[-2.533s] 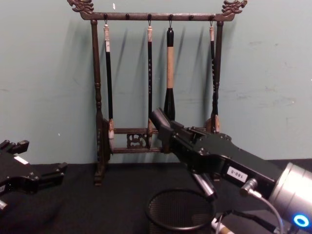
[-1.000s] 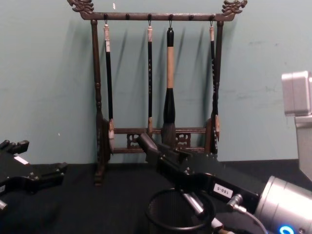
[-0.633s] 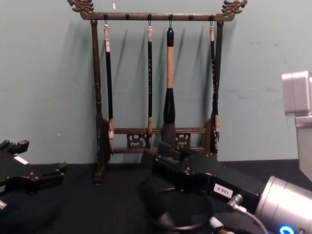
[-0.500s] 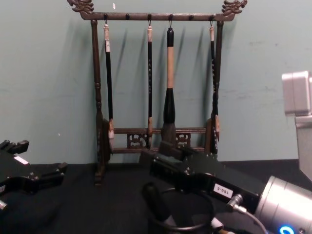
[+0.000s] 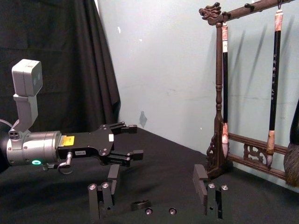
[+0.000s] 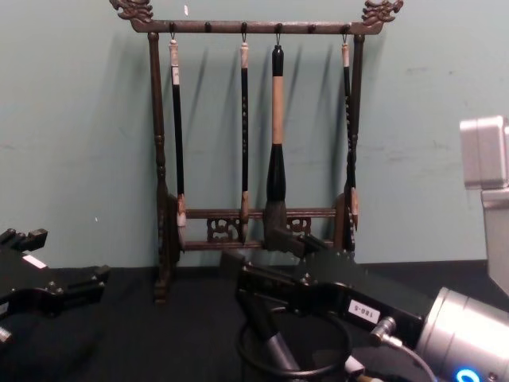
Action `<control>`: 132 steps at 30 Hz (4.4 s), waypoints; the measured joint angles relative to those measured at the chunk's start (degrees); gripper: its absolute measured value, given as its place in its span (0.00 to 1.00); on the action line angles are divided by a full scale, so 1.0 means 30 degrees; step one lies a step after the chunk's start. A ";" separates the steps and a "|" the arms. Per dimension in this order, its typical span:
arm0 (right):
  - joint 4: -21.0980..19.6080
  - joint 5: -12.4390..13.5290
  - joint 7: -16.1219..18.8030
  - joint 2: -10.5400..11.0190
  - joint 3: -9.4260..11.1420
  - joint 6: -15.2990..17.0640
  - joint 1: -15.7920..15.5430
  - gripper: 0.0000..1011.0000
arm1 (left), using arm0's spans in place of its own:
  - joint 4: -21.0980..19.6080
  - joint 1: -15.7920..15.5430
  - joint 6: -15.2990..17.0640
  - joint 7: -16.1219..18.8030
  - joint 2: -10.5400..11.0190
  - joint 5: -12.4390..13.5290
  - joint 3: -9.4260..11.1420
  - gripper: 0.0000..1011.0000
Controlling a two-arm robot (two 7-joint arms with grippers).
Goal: Pick up the water-based marker from the table and place it into the pen holder.
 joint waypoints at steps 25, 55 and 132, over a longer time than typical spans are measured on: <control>-0.4689 0.0003 -0.2720 0.2846 0.1312 0.2731 -0.2090 0.99 | 0.0000 0.0000 0.0000 0.0000 0.0000 0.0000 -0.0001 0.99; -0.7441 -0.2877 -0.5290 0.5711 0.1180 0.8989 -0.3252 0.99 | -0.0001 0.0000 -0.0001 0.0000 0.0000 0.0000 -0.0001 0.99; -0.4764 -0.4553 -0.4741 0.4251 0.0146 1.1083 -0.1741 0.99 | 0.0000 0.0001 -0.0001 0.0001 0.0000 0.0000 0.0000 0.99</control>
